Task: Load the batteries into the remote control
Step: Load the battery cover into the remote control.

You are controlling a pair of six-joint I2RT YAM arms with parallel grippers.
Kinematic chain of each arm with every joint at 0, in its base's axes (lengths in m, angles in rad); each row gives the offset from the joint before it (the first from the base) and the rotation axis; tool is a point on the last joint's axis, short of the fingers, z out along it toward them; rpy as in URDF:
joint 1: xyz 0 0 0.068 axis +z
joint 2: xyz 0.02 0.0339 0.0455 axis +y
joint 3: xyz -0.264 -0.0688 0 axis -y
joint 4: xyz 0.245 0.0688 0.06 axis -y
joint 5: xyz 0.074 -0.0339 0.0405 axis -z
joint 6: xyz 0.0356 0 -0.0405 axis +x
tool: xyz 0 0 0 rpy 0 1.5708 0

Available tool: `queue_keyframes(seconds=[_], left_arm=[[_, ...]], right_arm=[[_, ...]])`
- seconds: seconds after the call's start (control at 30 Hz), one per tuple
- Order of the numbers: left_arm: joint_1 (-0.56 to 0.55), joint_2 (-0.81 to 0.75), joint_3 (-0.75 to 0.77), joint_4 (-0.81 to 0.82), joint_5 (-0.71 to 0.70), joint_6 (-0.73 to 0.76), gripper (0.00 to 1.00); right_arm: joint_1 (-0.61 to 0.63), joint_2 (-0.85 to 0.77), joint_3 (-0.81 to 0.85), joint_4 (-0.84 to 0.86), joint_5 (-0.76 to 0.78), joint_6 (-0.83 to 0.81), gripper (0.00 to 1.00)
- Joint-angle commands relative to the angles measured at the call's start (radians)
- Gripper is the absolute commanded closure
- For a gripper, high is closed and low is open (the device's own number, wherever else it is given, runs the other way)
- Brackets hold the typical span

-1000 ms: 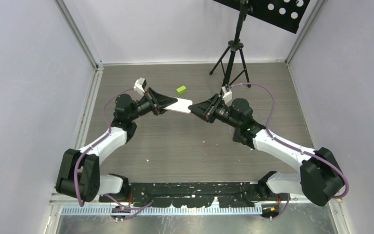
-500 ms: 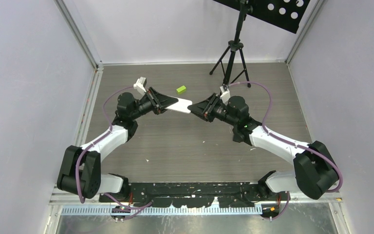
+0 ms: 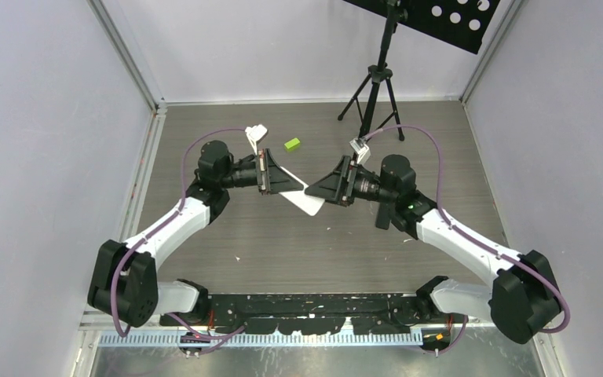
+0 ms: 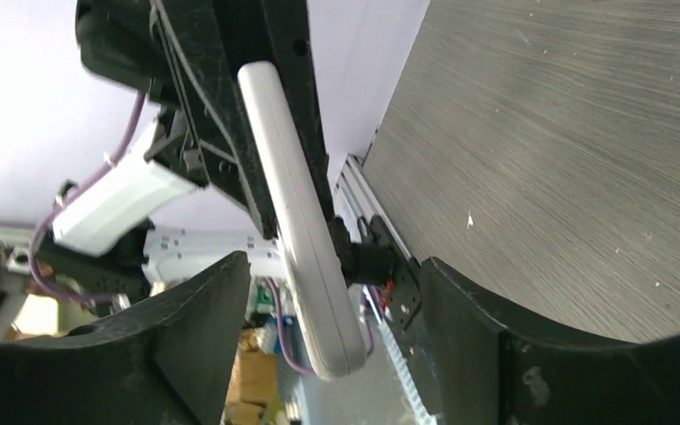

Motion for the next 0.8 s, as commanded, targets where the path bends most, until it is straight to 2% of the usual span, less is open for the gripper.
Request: queue_keyframes(seconds=[0.0, 0.1, 0.27, 0.53, 0.67, 0.77], left_arm=[[0.002, -0.04, 0.049, -0.022, 0.129, 0.07, 1.0], [0.002, -0.046, 0.051, 0.001, 0.165, 0.067, 1.0], [0.002, -0.074, 0.055, 0.014, 0.213, 0.074, 1.0], [0.0, -0.099, 0.053, 0.01, 0.24, 0.082, 1.0], [0.0, -0.101, 0.05, 0.011, 0.249, 0.083, 1.0], [0.0, -0.109, 0.044, 0.01, 0.248, 0.084, 1.0]], right_arm=[[-0.008, -0.072, 0.061, -0.062, -0.199, -0.168, 0.22], [-0.008, -0.085, 0.08, -0.103, -0.309, -0.245, 0.21], [-0.001, -0.071, 0.099, -0.12, -0.416, -0.312, 0.29], [0.064, 0.003, 0.205, -0.301, -0.368, -0.476, 0.5], [0.074, 0.051, 0.24, -0.306, -0.346, -0.479, 0.61], [0.075, 0.071, 0.256, -0.299, -0.324, -0.468, 0.78]])
